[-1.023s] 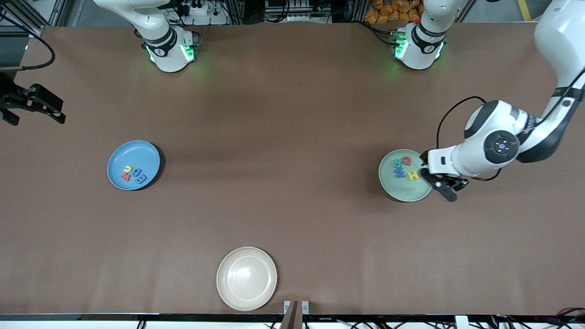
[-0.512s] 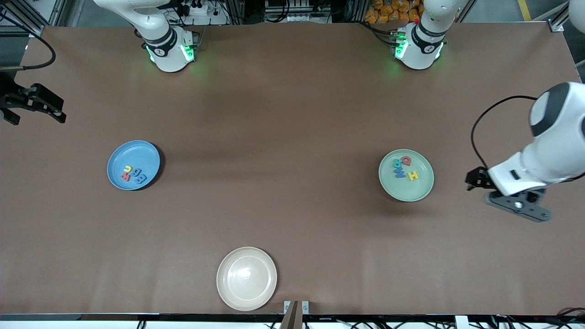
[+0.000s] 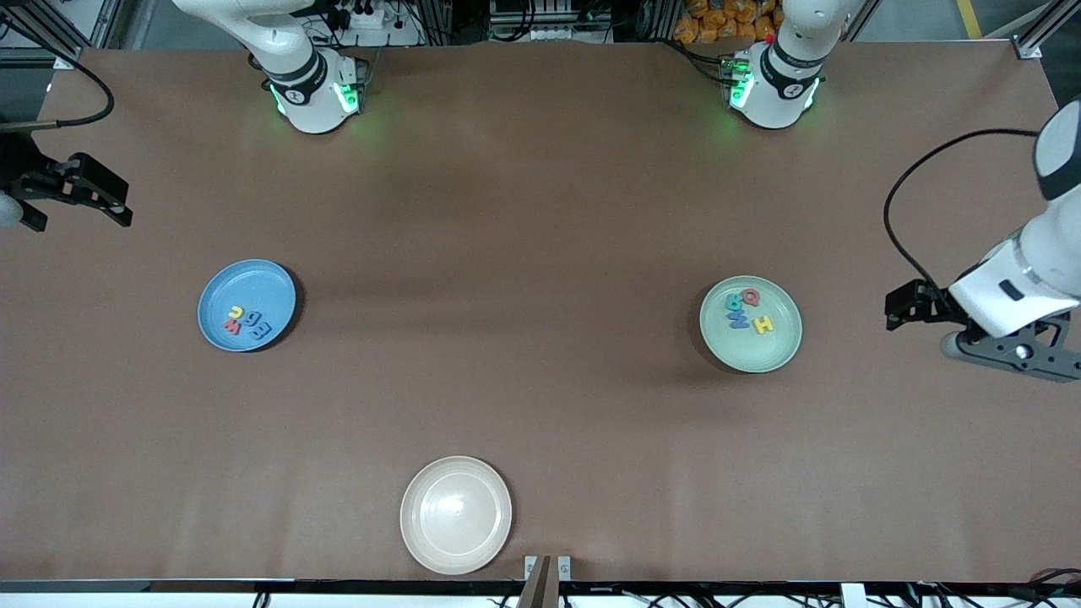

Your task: Sort upper and lower case letters into plates

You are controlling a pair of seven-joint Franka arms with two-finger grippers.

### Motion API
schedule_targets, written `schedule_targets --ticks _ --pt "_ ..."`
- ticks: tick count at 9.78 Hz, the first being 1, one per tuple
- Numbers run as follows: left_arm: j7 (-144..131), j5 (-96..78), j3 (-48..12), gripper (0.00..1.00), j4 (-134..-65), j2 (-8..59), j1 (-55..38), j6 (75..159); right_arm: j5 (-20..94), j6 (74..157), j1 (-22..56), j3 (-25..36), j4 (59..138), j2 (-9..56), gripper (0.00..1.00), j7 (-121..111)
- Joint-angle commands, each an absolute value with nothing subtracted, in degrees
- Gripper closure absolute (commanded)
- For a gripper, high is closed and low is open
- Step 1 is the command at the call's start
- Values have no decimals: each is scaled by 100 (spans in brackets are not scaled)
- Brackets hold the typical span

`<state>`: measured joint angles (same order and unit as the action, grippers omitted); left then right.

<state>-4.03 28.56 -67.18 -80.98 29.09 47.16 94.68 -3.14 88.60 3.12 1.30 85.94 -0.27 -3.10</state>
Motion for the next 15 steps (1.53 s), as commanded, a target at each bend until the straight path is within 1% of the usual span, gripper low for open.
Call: schedule_targets --ticks 1,2,4,9,10,11,12,13,15 --pt "-422 2506 -6758 0 -7972 2682 4702 9028 -334 8772 -96 -324 8525 -35 0 -255" --pt "-422 2514 -6802 0 -7972 2559 4702 8931 -334 8737 -88 -325 8525 -44 0 -246" --pt "-422 2496 -6803 0 -7972 2557 4702 8921 -63 8710 -114 -273 8525 -44 0 -246" --pt "-474 2479 -6751 0 -7945 2505 4483 8947 -44 8684 -123 -281 8508 -53 0 -264" --pt "-466 2461 -6271 0 -7876 2366 4108 8930 -44 8675 -123 -281 8508 -61 0 -264" --pt "-396 2444 -5492 0 -7788 2147 3461 8938 -44 8675 -132 -273 8508 -62 0 -264" --pt "-396 2130 -4875 0 -7726 1988 3002 8930 -44 8675 -132 -272 8508 -53 0 -264" --pt "-387 1509 -4103 0 -7717 1795 2606 8938 -44 8684 -132 -272 8508 -53 0 -264" --pt "-422 155 -2067 0 -7725 1531 1299 8947 -44 8692 -132 -272 8517 -53 0 -246"
